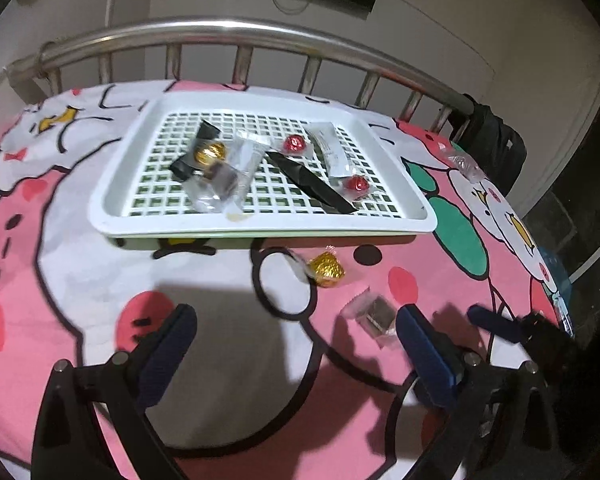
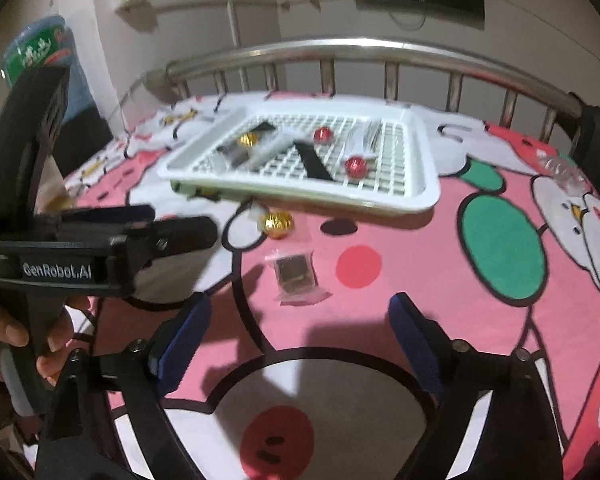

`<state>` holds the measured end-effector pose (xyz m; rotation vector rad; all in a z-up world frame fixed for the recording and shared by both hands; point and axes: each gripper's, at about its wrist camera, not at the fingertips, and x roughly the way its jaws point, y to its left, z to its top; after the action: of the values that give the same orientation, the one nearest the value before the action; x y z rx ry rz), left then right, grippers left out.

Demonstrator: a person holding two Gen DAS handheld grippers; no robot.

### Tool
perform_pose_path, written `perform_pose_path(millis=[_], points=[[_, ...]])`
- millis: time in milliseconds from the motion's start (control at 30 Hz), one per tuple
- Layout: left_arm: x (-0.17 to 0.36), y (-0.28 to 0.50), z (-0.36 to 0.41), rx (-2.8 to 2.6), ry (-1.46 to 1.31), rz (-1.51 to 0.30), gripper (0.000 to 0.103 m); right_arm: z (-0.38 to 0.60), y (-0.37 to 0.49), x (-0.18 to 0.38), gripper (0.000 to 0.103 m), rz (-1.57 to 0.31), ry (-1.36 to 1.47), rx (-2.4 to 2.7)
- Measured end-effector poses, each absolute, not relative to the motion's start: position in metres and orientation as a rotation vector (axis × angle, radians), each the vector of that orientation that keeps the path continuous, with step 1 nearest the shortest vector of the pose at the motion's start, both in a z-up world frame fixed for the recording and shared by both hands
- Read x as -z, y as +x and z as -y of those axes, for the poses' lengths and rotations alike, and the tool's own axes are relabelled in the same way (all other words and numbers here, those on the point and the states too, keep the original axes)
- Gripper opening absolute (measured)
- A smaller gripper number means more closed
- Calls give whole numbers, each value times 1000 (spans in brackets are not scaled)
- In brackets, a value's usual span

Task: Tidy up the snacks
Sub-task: 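Grasp a gold-foil chocolate with the left gripper while the right gripper grasps a square wrapped candy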

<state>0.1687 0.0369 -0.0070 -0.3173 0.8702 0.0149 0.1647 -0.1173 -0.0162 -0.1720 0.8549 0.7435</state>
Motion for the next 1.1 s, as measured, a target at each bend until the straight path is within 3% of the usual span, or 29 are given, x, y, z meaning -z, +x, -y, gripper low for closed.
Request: perform_pose_path(millis=[233, 500, 600, 667, 700, 1100], points=[[25, 200, -34, -11, -350, -933, 85, 103, 176, 33, 68, -900, -207, -739], [34, 224, -21, -2, -327, -941, 72, 89, 187, 43, 55, -922, -219, -747], [33, 226, -19, -11, -320, -935, 50, 86, 188, 43, 52, -917, -230, -742], [35, 225, -19, -6, -317, -932, 29, 86, 187, 44, 46, -909, -241, -736], [36, 224, -20, -11, -316, -928, 25, 85, 186, 44, 38, -903, -254, -725], [35, 199, -27, 25, -330, -914, 24, 104, 179, 43, 35, -924, -181, -724]])
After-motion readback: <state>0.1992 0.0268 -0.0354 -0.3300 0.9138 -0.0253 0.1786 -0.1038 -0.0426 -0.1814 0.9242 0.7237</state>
